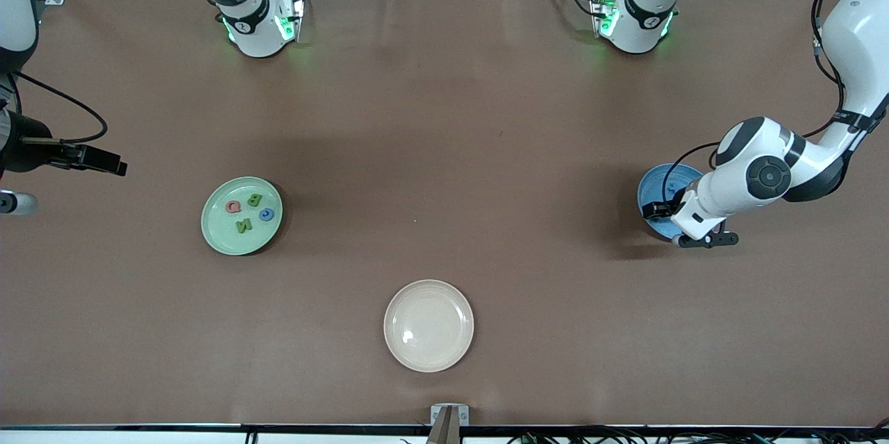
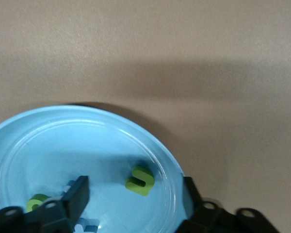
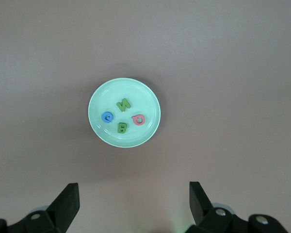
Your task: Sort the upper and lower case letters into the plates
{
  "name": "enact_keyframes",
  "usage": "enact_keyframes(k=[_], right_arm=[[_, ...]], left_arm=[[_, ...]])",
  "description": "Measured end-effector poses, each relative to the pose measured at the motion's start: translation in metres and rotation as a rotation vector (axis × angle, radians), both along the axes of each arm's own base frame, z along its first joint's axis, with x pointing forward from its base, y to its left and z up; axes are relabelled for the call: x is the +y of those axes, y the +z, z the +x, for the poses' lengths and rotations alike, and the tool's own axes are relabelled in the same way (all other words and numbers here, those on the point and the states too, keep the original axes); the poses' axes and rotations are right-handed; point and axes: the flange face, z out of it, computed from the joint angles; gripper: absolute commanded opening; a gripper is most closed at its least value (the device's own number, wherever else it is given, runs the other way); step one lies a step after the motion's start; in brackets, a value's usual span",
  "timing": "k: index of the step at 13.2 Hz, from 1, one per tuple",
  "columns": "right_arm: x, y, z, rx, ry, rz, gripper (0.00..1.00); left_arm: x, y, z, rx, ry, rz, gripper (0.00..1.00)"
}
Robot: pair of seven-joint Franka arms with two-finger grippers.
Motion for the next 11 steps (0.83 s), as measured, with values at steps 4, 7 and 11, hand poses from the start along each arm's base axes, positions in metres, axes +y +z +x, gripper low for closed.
enact_keyframes(k=[4, 7, 11], right_arm=[[-0.001, 0.002, -0.002, 0.002, -0.001, 0.001, 1.00], [-0.003, 0.008, -0.005, -0.008, -0.004, 0.001, 1.00], [-0.005, 0.011, -0.006, -0.012, -0.007, 0.004, 1.00]], left_arm=[[0.024, 0.034, 0.013, 0.002, 0.066, -0.058, 1.00], [0.049, 0.074, 0.016, 0.048, 0.023, -0.172, 1.00], [0.027, 0.137, 0.007, 0.035, 0.013, -0.202, 1.00]])
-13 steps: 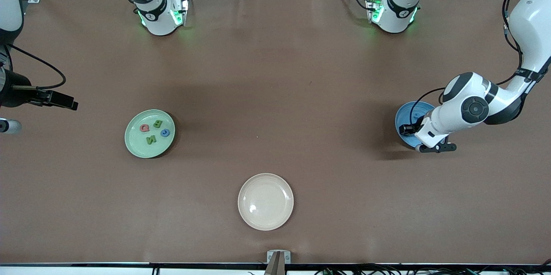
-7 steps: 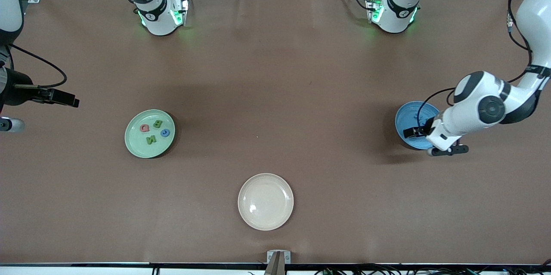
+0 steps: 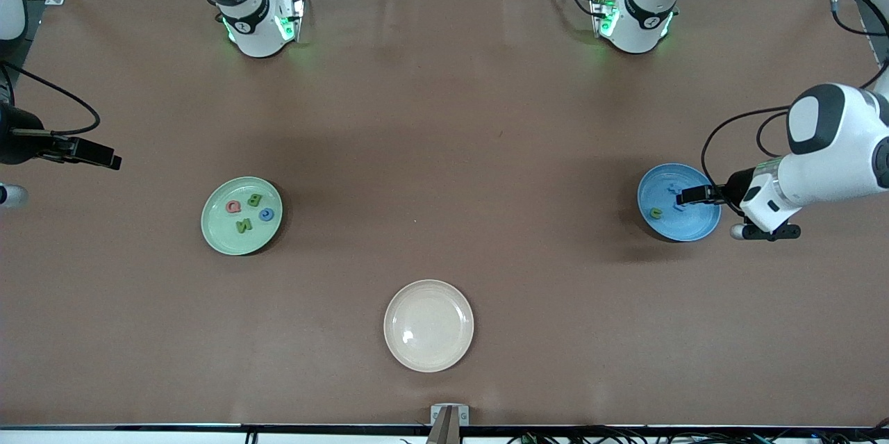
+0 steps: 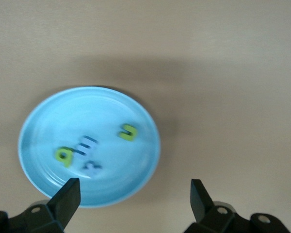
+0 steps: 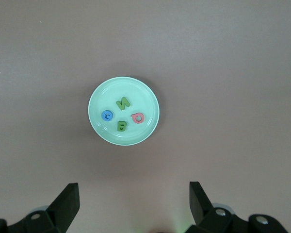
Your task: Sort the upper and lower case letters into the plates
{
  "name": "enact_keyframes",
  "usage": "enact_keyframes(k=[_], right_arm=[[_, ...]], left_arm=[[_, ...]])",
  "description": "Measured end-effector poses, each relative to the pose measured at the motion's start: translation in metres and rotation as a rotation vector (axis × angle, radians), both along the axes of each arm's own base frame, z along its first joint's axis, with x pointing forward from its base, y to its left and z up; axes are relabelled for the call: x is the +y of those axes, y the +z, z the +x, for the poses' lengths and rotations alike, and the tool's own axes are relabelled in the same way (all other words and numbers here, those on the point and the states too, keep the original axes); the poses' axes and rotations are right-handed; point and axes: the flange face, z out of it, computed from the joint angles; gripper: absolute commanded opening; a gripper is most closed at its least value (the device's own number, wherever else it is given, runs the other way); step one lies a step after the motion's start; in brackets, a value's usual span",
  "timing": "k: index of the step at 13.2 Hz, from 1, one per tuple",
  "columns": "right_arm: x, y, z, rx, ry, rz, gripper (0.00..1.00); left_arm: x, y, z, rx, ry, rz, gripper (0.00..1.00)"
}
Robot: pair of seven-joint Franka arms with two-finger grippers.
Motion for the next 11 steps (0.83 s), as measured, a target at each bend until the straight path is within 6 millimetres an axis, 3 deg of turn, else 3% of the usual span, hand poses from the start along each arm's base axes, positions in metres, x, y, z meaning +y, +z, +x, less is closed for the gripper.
enact_keyframes(k=[3, 8, 11], right_arm=[[-0.002, 0.000, 0.000, 0.000, -0.003, 0.002, 1.00], [0.004, 0.014, -0.014, -0.021, 0.007, 0.005, 1.00], [0.004, 0.032, -0.038, -0.051, 0.006, 0.008, 1.00]], left_arm=[[-0.031, 0.038, -0.014, -0.032, -0.005, 0.076, 0.99], [-0.006, 0.074, -0.029, 0.033, 0.032, 0.172, 1.00], [0.003, 0.128, -0.022, 0.006, 0.054, 0.203, 0.99]])
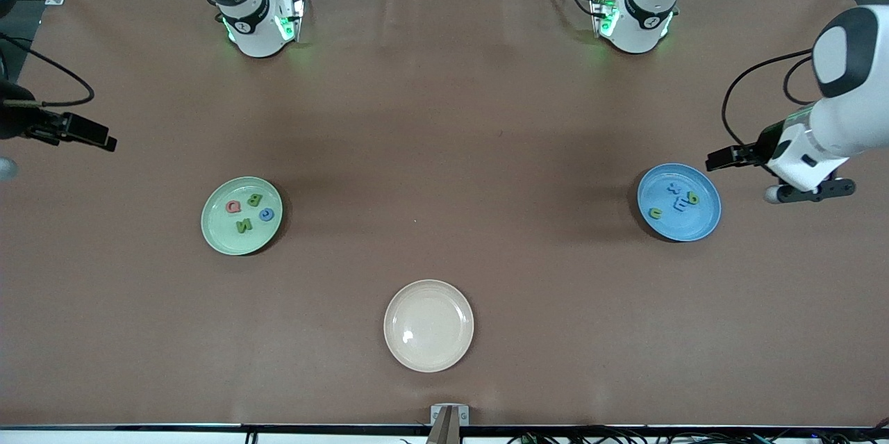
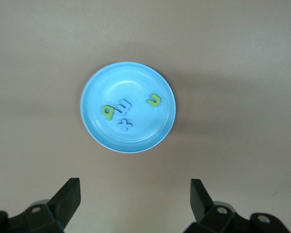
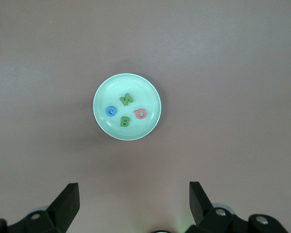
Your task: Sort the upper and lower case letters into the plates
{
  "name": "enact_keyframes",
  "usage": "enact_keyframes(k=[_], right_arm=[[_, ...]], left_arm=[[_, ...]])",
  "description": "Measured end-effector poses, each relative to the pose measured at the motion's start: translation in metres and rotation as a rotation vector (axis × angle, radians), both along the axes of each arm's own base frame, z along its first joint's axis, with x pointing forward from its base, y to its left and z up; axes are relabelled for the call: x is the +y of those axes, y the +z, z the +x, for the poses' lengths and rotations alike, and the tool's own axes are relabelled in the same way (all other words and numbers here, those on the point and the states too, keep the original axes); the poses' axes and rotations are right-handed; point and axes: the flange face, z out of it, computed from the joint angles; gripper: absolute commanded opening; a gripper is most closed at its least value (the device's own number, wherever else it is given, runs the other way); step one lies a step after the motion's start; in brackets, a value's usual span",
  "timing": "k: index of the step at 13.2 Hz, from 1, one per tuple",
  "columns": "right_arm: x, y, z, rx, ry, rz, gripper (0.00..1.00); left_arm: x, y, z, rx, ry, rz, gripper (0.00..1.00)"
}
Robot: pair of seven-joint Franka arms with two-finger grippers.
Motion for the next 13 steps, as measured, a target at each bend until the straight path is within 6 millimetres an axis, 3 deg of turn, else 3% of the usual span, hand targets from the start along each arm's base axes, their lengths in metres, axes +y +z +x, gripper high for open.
enact_keyframes(k=[6, 10, 13], right_arm=[[0.000, 0.028, -0.024, -0.041, 0.000, 0.001, 1.00], [0.001, 0.038, -0.030, -0.062, 0.000, 0.001, 1.00], [0.001, 0.043, -0.033, -0.073, 0.002, 0.001, 1.00]], left_arm=[[0.041, 0.124, 0.001, -0.106, 0.000, 0.008, 1.00], [0.038, 0.159, -0.001, -0.143, 0.000, -0.013, 1.00], [0.036, 0.164, 0.001, -0.154, 0.008, -0.038, 1.00]])
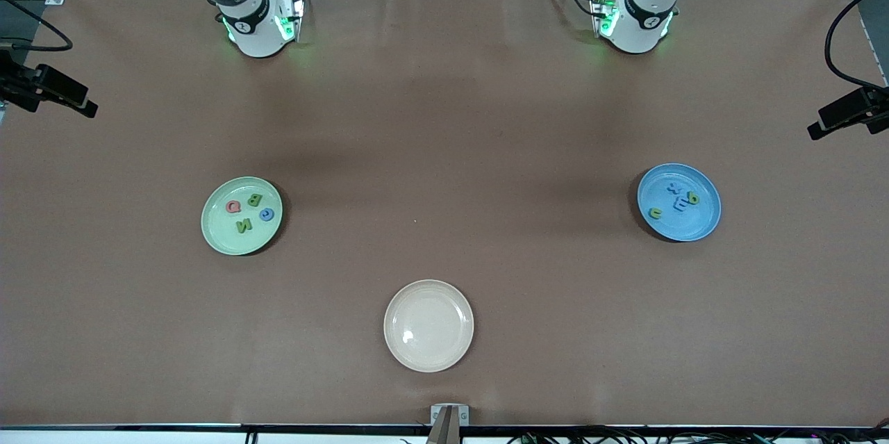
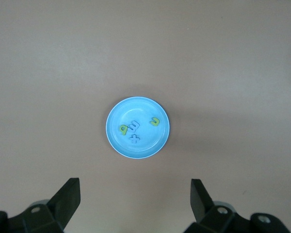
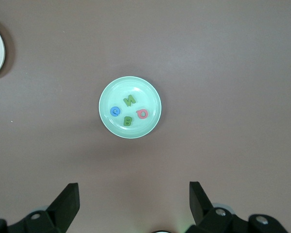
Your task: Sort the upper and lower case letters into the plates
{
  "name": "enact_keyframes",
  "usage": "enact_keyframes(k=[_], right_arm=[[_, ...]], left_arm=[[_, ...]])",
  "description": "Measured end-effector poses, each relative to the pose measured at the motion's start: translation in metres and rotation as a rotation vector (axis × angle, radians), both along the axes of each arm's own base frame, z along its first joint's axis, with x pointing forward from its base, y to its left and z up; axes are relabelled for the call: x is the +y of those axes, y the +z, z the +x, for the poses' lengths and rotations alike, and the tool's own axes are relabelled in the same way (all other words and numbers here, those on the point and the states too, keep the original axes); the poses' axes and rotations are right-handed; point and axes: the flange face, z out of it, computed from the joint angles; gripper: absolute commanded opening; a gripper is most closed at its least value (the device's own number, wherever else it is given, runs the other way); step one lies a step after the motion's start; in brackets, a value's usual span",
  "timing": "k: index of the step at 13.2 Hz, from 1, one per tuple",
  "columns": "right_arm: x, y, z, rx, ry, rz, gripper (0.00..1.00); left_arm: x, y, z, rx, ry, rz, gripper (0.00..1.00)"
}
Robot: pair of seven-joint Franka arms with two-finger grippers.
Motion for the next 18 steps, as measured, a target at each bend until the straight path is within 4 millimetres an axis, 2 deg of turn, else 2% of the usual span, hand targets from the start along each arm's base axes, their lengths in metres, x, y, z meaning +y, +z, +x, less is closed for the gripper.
enact_keyframes(k=[7, 13, 18], right_arm=[[0.000, 0.000, 0.000, -0.003, 0.062, -0.001, 1.00], [0.001, -0.002, 0.000, 0.003, 0.068, -0.017, 1.00], [0.000, -0.002, 0.000, 0.006, 0.067, -0.017, 1.00]], left_arm=[[-0.006, 0.003, 0.000, -0.004, 0.001, 0.008, 1.00], [-0.020, 0.003, 0.001, -0.003, -0.021, 0.010, 1.00], [-0.012, 0.004, 0.000, -0.004, -0.005, 0.011, 1.00]])
